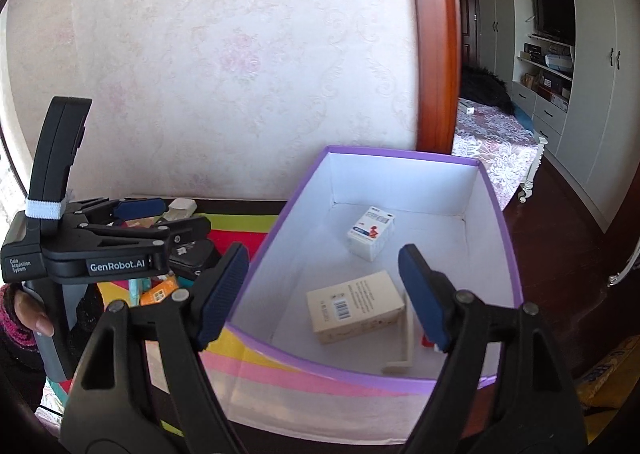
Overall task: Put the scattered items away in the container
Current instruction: 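Move both grippers back toward the scattered items, then lower the right gripper around the orange tissue pack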
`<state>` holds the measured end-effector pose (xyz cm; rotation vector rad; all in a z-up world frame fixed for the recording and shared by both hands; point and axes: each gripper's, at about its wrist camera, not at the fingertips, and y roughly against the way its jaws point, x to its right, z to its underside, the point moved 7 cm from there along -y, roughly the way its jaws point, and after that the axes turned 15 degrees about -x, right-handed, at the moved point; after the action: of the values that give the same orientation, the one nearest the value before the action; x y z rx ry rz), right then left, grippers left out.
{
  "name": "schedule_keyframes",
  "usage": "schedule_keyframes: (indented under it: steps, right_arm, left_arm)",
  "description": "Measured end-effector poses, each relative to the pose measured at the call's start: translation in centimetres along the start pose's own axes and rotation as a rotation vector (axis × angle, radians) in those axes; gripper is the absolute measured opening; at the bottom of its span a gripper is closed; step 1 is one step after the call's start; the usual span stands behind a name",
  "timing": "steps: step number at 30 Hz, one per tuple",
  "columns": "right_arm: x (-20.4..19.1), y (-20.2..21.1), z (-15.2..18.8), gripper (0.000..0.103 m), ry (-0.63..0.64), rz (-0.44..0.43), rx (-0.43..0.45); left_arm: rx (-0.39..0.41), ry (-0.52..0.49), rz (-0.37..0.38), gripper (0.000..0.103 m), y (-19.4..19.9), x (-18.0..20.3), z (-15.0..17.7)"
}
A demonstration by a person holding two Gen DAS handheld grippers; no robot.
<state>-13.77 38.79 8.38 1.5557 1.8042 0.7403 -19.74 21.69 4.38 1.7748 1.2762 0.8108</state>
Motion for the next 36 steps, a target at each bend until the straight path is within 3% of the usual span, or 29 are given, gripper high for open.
schedule_keyframes:
  steps: [8,14,22,27,36]
  right_arm:
    - [-8.3,-1.9,1.0,0.084,0.107,-0.070,-0.017]
    - [-13.0,-5.5,2.6,0.084,0.151,-0.123,-0.082]
    - [-17.7,-11.3,5.5,0.084,0.186,-0.138,-0.194]
    - [-19.1,-15.3,6.5,0.084,0.127,-0.120,-0.271]
    - [-19.2,-20.3,5.9,0.084,0.003,-0.031,-0.365]
  left_arm:
    - [0.002,0.070,-0.091,0.081,1.9,-9.8,3.9]
    - [-0.020,0.088,-0.138,0.081,1.6,-14.5,7.4]
    - [-0.051,0.115,-0.129,0.081,-0.2,-17.4,11.8]
    - [-0.074,0.167,-0.068,0.081,-1.3,-18.5,13.6]
    - [-0.107,0.213,-0.044,0.081,-2.8,-20.0,16.0]
